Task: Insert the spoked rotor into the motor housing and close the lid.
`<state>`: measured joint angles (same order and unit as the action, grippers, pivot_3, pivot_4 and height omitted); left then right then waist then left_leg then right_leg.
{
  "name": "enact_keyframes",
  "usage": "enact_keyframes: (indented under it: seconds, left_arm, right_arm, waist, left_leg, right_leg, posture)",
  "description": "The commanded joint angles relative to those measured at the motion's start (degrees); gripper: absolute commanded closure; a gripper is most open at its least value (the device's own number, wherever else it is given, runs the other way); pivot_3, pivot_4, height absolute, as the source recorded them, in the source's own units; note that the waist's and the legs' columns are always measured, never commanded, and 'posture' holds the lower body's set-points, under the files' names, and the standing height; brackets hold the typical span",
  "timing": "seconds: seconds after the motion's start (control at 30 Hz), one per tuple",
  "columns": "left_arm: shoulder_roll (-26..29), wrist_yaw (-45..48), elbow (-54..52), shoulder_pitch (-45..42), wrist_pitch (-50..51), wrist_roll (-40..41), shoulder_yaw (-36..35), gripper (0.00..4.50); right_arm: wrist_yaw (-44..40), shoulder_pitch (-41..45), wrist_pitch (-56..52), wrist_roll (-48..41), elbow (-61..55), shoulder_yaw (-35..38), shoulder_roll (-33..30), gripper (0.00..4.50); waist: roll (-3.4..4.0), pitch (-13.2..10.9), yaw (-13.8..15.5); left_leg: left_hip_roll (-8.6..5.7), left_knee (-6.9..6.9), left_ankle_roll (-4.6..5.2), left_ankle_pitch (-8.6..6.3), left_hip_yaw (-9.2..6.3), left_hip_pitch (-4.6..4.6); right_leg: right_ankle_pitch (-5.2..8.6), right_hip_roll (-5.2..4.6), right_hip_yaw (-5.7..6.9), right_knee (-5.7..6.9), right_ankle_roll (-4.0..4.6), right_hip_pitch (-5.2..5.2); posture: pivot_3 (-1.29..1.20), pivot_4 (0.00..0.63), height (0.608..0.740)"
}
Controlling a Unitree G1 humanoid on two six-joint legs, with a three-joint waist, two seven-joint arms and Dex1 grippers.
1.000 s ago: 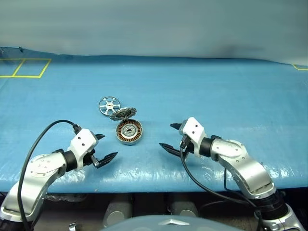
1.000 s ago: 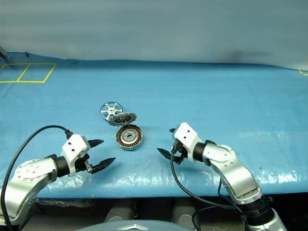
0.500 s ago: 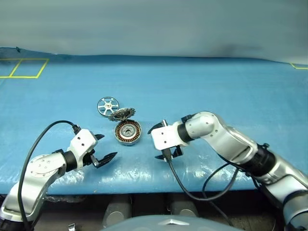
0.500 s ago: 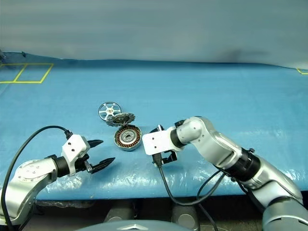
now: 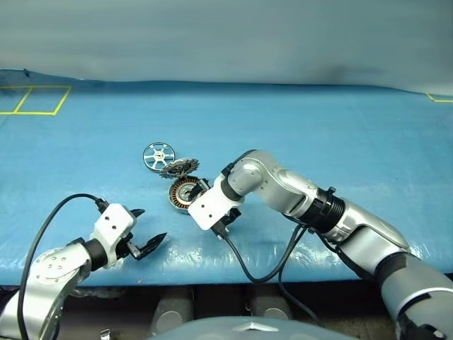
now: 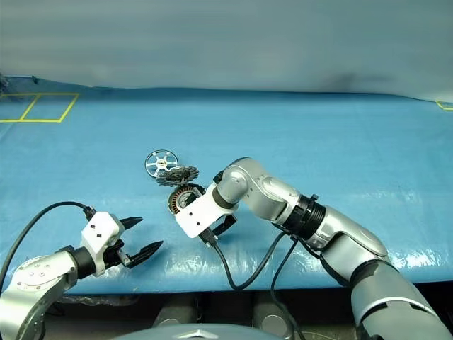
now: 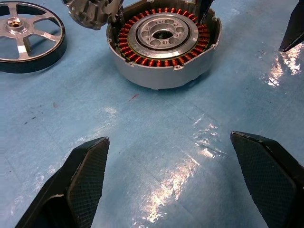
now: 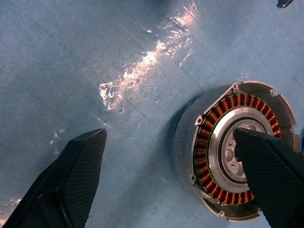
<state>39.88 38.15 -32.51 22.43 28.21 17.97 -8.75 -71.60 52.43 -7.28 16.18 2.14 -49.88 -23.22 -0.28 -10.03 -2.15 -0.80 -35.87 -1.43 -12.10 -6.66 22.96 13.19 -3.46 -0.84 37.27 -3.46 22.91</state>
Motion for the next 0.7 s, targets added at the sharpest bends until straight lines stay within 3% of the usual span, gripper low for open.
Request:
enact_keyframes:
  seconds: [0.03,0.33,0.7]
  left_arm:
    - [-0.7,-1.0,-3.3,1.2,-1.1,-0.1,-2.0,0.06]
    - [-1.9,-2.1,-4.4,2.6,-1.4,-0.3,-1.8,0.06]
    - [-2.4,-2.6,-4.6,3.2,-1.5,-0.3,-1.6,0.06]
  right_arm:
    - [-0.7,2.9,4.0,1.4,3.4,0.7,2.6,0.0]
    - [0.9,6.2,9.3,4.2,14.6,2.2,8.3,0.0]
    - [0.9,7.2,11.3,6.0,20.2,3.9,9.0,0.0]
  waist:
    - [0.0,0.0,-0.1]
    - [0.0,0.0,-0.1]
    - [0.0,0.0,-0.2]
  left_leg:
    - [0.0,0.0,0.0,0.0,0.0,-0.01]
    - [0.16,0.03,-0.12,0.02,0.03,-0.09]
    - [0.28,0.03,-0.23,0.06,0.04,-0.15]
  right_leg:
    - [0.0,0.0,0.0,0.0,0.0,0.0]
    - [0.0,0.17,0.0,0.15,0.1,0.03]
    - [0.15,0.3,-0.01,0.62,0.36,0.23]
  posture:
    - [0.0,0.15,0.74]
    - [0.0,0.15,0.74]
    - [0.0,0.15,0.74]
